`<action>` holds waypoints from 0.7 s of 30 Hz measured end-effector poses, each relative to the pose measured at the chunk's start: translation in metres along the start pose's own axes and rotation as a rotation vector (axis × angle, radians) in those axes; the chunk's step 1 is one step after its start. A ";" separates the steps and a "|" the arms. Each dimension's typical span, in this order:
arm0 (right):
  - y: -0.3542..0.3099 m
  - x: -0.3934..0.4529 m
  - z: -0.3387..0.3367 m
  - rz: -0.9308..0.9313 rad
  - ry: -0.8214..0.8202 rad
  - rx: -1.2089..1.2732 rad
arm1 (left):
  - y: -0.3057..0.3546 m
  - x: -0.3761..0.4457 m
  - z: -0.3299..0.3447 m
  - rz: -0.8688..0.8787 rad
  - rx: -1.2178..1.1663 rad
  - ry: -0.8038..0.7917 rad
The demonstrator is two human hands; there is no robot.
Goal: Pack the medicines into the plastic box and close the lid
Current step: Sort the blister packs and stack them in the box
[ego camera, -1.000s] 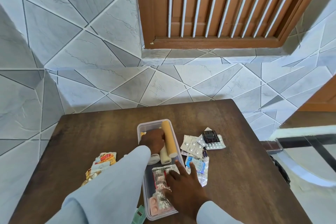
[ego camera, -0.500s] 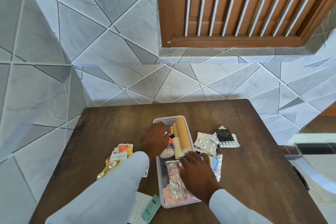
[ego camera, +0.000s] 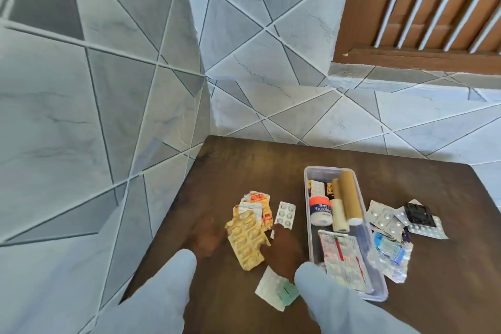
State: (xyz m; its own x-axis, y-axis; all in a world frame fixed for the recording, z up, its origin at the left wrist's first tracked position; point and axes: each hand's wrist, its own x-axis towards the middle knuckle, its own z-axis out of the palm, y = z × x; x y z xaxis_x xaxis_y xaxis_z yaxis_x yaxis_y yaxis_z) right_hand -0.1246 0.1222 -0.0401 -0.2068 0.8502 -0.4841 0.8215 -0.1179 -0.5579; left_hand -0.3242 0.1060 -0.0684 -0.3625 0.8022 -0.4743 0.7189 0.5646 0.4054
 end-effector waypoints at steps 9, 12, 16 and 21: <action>-0.009 0.014 0.020 0.041 -0.060 0.134 | 0.015 -0.011 0.010 -0.032 -0.472 0.065; -0.017 0.009 0.007 -0.062 0.061 0.117 | 0.035 -0.010 -0.011 0.022 -0.764 0.030; -0.008 -0.006 -0.031 -0.134 0.196 0.075 | 0.084 -0.014 -0.029 0.164 -0.850 0.005; 0.036 -0.037 -0.091 -0.165 0.359 0.287 | 0.140 -0.042 0.004 0.324 -0.756 -0.091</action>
State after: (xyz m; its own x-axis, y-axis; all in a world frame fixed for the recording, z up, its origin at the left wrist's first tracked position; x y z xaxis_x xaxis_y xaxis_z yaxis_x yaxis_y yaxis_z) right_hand -0.0388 0.1330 0.0195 -0.0845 0.9868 -0.1385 0.6032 -0.0600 -0.7953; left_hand -0.2057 0.1503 0.0049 -0.1331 0.9471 -0.2920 0.1749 0.3124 0.9337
